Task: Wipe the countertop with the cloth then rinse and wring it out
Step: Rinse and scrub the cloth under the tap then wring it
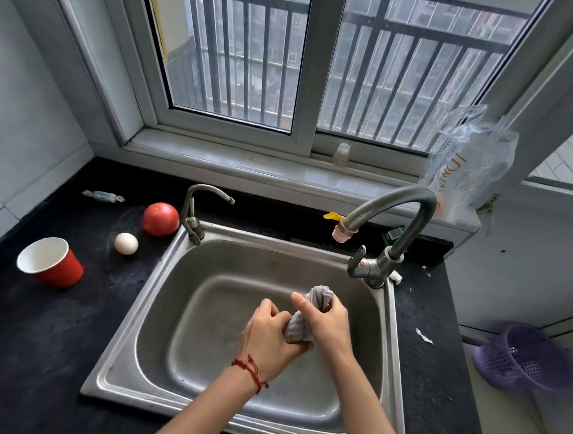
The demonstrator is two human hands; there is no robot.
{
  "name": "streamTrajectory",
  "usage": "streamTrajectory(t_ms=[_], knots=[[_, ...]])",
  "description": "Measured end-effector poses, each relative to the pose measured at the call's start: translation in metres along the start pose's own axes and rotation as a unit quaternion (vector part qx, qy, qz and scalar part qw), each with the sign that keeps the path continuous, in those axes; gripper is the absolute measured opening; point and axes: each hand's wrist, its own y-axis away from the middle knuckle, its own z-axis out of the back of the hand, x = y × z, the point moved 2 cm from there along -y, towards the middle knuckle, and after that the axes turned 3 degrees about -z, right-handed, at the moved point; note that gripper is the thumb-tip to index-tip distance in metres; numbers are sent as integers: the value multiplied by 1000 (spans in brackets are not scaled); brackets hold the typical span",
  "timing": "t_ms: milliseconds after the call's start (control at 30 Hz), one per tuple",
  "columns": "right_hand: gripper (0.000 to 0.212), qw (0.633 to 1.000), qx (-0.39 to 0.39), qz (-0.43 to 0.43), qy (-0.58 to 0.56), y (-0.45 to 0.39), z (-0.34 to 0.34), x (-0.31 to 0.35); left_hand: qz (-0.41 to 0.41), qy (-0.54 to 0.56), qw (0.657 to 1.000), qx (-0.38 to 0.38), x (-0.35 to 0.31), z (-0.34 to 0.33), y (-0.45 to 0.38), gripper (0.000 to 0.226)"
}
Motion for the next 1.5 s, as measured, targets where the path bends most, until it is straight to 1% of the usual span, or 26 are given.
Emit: streamTrajectory(t_ms=[33, 67, 133, 167, 233, 267, 300, 333, 367, 400, 433, 467, 533, 567, 633, 700, 733, 800, 833, 900, 1000, 1100, 1200, 1300, 1400, 1500], knots=[[23, 1000, 16, 7, -25, 2, 2, 2, -3, 31, 1000, 5, 1, 3, 0, 51], [21, 998, 40, 8, -58, 4, 4, 5, 3, 74, 997, 17, 0, 7, 0, 50], [24, 986, 100, -5, -129, 9, 9, 9, 38, 178, 980, 78, 0, 17, 1, 33], [29, 977, 130, -18, -168, 10, 11, 11, 60, 240, 962, 118, -1, 22, 2, 29], [48, 952, 177, -35, -248, 12, 14, 11, 99, 374, 902, 190, -1, 28, 4, 27], [59, 938, 195, -36, -285, 13, 14, 13, 119, 440, 861, 226, 0, 28, 6, 29], [68, 927, 209, -31, -311, 14, 15, 14, 131, 506, 812, 259, 0, 28, 7, 40], [74, 920, 216, -26, -327, 16, 16, 15, 137, 560, 767, 283, 0, 28, 7, 57], [76, 917, 216, -19, -334, 17, 16, 16, 137, 590, 740, 292, 1, 28, 8, 71], [73, 917, 211, -15, -339, 19, 17, 18, 134, 604, 731, 289, 1, 29, 8, 79], [65, 918, 203, -12, -341, 19, 17, 19, 128, 605, 736, 275, 3, 29, 7, 82], [53, 920, 194, -9, -340, 20, 17, 20, 121, 597, 750, 258, 3, 29, 6, 81], [29, 935, 169, 0, -313, 21, 18, 22, 96, 557, 795, 222, 2, 31, 5, 71], [25, 946, 159, 14, -283, 21, 18, 23, 80, 530, 819, 205, 1, 32, 5, 61], [24, 973, 132, 53, -179, 23, 18, 28, 38, 459, 869, 182, -1, 34, 4, 43], [30, 990, 77, 96, -74, 24, 19, 31, 13, 393, 907, 152, 0, 33, 3, 34], [34, 991, 41, 117, -55, 24, 18, 31, 9, 371, 919, 133, 1, 32, 3, 35], [34, 985, -13, 160, -69, 28, 18, 31, 6, 346, 933, 99, 3, 30, 4, 50], [30, 981, -27, 176, -78, 29, 17, 30, 8, 340, 936, 95, 3, 29, 5, 57], [27, 978, -32, 182, -98, 32, 16, 30, 7, 348, 931, 108, 3, 29, 6, 59], [34, 977, 1, 190, -96, 34, 17, 34, 15, 387, 912, 135, 3, 30, 3, 67], [37, 974, 38, 212, -68, 36, 17, 38, -7, 430, 896, 115, -2, 35, -4, 73], [35, 974, 42, 214, -58, 37, 19, 40, -42, 455, 884, 104, -11, 42, -6, 61], [37, 973, 28, 225, -36, 38, 20, 41, -61, 476, 873, 82, -18, 43, -4, 34], [41, 961, -25, 275, -5, 44, 21, 44, -52, 482, 875, 24, -19, 40, -2, 31], [32, 961, -50, 267, -40, 47, 22, 42, -20, 483, 874, -54, -15, 40, -3, 23]])
